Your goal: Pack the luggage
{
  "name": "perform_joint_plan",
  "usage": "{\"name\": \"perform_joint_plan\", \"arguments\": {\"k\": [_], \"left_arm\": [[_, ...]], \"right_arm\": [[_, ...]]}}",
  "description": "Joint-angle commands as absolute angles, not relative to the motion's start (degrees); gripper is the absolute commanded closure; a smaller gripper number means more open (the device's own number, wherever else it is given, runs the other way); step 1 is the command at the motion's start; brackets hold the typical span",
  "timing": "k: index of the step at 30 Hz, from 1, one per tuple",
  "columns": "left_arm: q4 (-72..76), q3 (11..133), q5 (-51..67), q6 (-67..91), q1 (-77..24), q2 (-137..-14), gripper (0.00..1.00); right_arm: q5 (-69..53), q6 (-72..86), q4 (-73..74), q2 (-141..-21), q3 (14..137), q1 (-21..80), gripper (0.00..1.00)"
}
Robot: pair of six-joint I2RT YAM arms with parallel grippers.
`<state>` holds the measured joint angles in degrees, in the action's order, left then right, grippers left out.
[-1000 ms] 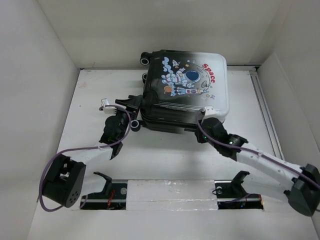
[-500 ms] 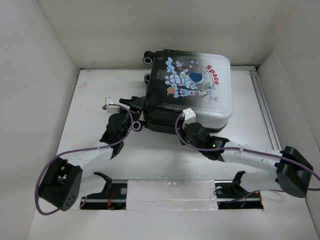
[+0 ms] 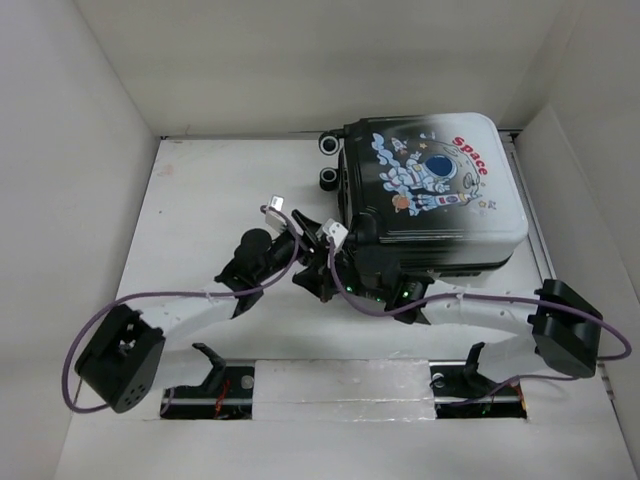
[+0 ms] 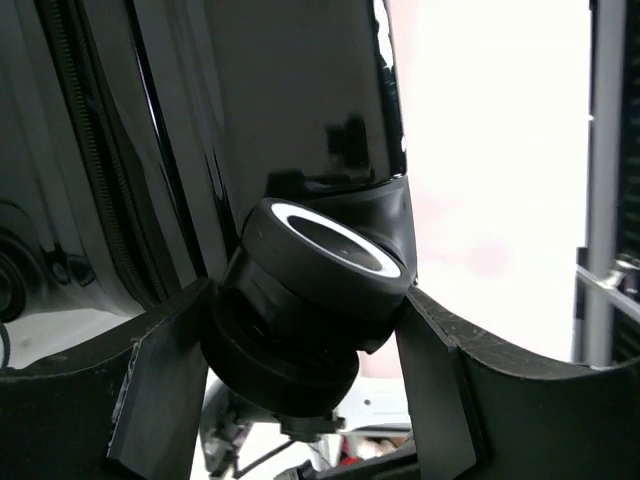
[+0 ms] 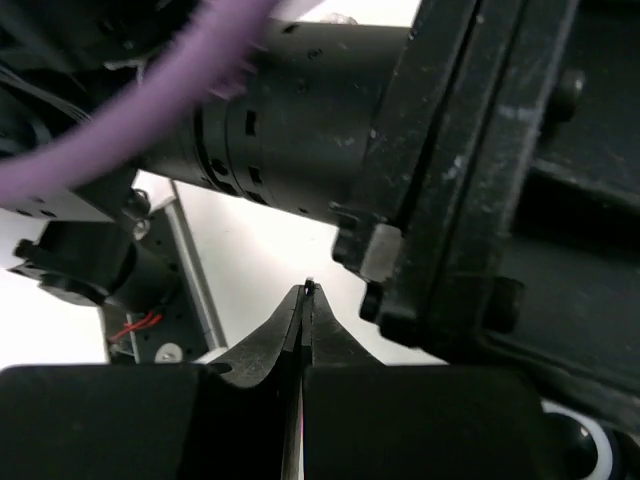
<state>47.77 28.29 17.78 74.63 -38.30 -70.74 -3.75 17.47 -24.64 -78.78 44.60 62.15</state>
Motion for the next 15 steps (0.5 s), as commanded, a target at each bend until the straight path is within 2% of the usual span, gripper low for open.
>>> {"name": "perform_joint_plan", "arguments": {"k": [1, 4, 5, 9, 11, 13, 15], "left_arm": [[48.54, 30.5, 20.24, 68.67, -39.2, -59.25, 0.99], [41.24, 30.5, 11.89, 64.52, -37.27, -54.33, 0.74], [40.35, 30.5, 7.17, 61.81, -36.57, -53.36, 0.54], [36.04, 31.72, -6.49, 57.32, -34.55, -52.03, 0.17], [36.04, 33.48, -7.56, 57.3, -31.83, -56.85, 0.13], [37.35, 37.24, -4.05, 56.69, -28.58, -63.5, 0.13], [38.75, 40.41, -0.12, 56.69, -26.73, -68.35, 0.08]], "right_arm": [[-3.26, 18.8, -26.81, -79.02, 46.5, 62.93, 1.0], [2.53, 20.91, -22.53, -72.71, 41.32, 64.42, 1.0], [5.86, 20.92, -20.67, -70.6, 40.0, 64.42, 1.0], [16.3, 23.11, -8.37, -58.39, 35.61, 64.42, 1.0], [19.5, 23.72, -4.07, -51.09, 35.07, 63.11, 1.0], [19.51, 23.73, 1.48, -47.22, 35.07, 59.87, 0.99], [19.51, 24.26, 6.21, -43.08, 35.85, 57.67, 0.94]]}}
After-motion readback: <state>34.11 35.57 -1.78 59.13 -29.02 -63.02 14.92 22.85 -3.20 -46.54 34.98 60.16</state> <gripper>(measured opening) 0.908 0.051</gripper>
